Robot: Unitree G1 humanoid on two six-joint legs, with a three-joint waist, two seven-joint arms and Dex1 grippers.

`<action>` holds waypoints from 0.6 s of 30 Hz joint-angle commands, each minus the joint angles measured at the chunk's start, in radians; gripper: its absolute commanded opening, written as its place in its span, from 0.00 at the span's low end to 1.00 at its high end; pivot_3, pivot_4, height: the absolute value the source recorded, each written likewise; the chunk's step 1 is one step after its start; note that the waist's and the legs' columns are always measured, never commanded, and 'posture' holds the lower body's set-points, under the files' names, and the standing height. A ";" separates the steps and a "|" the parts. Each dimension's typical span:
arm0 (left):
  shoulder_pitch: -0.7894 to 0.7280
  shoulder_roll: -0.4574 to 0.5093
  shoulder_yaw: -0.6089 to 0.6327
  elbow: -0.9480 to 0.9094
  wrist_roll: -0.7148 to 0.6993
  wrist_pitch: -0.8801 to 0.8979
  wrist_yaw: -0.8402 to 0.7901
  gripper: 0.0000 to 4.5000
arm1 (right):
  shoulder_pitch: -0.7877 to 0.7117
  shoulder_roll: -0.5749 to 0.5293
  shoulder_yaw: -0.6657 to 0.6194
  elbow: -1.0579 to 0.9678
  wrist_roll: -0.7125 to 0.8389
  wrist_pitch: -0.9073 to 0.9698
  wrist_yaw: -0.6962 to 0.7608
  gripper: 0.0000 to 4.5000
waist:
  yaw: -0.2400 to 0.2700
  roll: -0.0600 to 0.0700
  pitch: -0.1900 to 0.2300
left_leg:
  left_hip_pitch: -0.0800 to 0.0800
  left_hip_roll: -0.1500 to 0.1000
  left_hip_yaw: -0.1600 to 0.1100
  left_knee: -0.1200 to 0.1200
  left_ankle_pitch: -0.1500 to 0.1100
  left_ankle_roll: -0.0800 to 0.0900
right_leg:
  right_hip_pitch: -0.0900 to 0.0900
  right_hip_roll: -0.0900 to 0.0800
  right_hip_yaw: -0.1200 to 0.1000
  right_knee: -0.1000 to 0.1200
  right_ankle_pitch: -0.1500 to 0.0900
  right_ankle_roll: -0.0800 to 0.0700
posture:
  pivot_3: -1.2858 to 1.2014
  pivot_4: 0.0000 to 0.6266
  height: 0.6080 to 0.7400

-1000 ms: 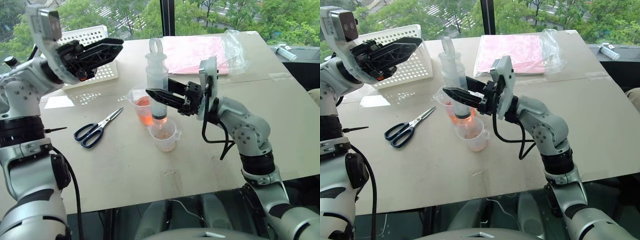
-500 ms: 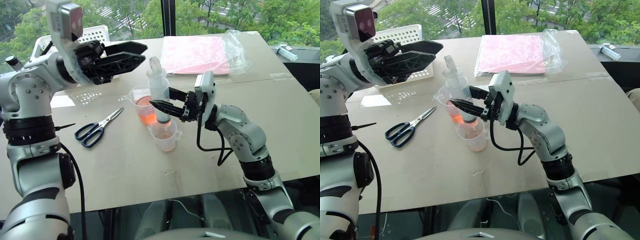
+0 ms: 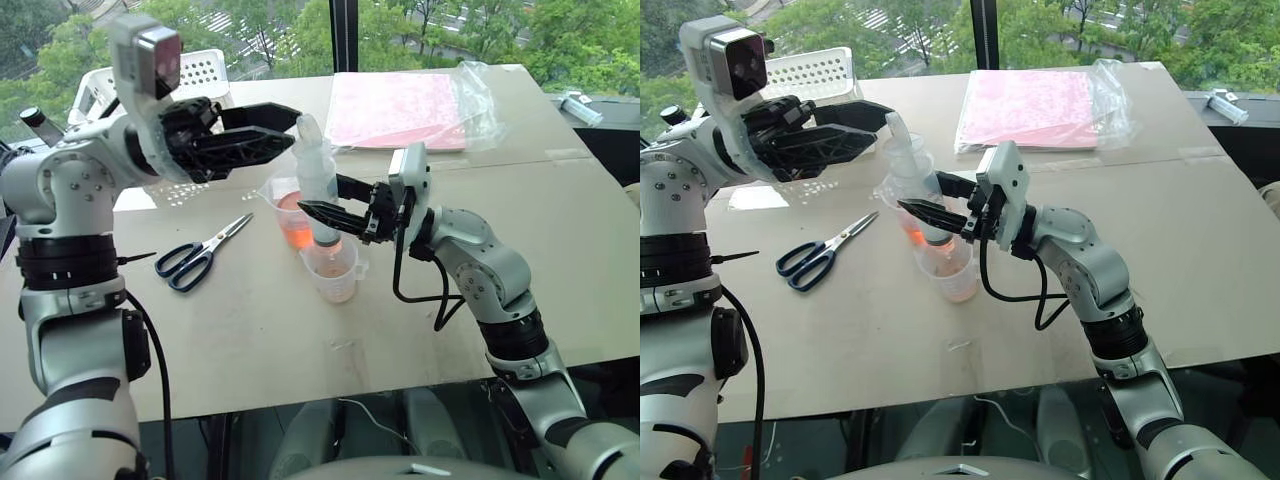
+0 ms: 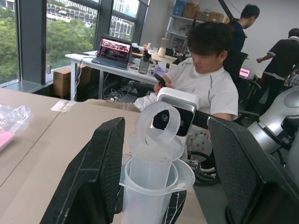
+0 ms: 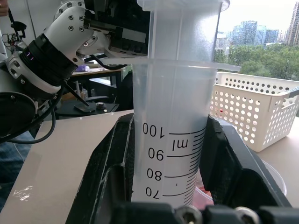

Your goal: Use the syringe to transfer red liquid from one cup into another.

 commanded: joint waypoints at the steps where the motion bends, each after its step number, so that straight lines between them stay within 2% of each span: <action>1: -0.010 -0.003 -0.001 -0.015 -0.001 -0.010 -0.006 0.64 | -0.019 0.006 0.000 -0.037 0.007 -0.016 0.008 0.33 | 0.000 0.000 0.000 | 0.000 0.000 0.000 0.000 0.000 0.000 | 0.000 0.000 0.000 0.000 0.000 0.000 | 0.52 0.24 1.00; 11: -0.036 -0.045 -0.025 -0.008 0.009 -0.013 0.011 0.64 | -0.011 -0.007 0.005 -0.038 0.001 -0.019 0.016 0.33 | -0.001 0.000 0.000 | 0.000 0.000 0.000 0.000 0.000 0.000 | 0.000 0.000 0.000 0.000 0.000 0.000 | 0.52 0.24 1.00; 14: -0.045 -0.059 -0.023 0.000 0.012 -0.011 0.016 0.45 | -0.010 -0.009 0.001 -0.033 -0.004 -0.025 0.012 0.33 | -0.001 0.000 0.000 | 0.000 0.000 0.000 0.000 0.000 0.000 | 0.000 0.000 0.000 0.000 0.000 0.000 | 0.52 0.24 1.00; 16: -0.046 -0.061 -0.023 0.000 0.015 -0.010 0.015 0.25 | -0.010 -0.010 -0.002 -0.031 -0.007 -0.028 0.011 0.33 | -0.001 0.000 0.000 | 0.000 0.000 0.000 0.000 0.000 0.000 | 0.000 0.000 0.000 0.000 0.000 0.000 | 0.52 0.24 1.00; 18: -0.048 -0.064 -0.025 0.003 0.016 -0.007 0.017 0.15 | -0.010 -0.012 -0.005 -0.027 -0.009 -0.031 0.011 0.33 | -0.002 0.000 0.000 | 0.000 0.000 0.000 0.000 0.000 0.000 | 0.000 0.000 0.000 0.000 0.000 0.000 | 0.52 0.24 1.00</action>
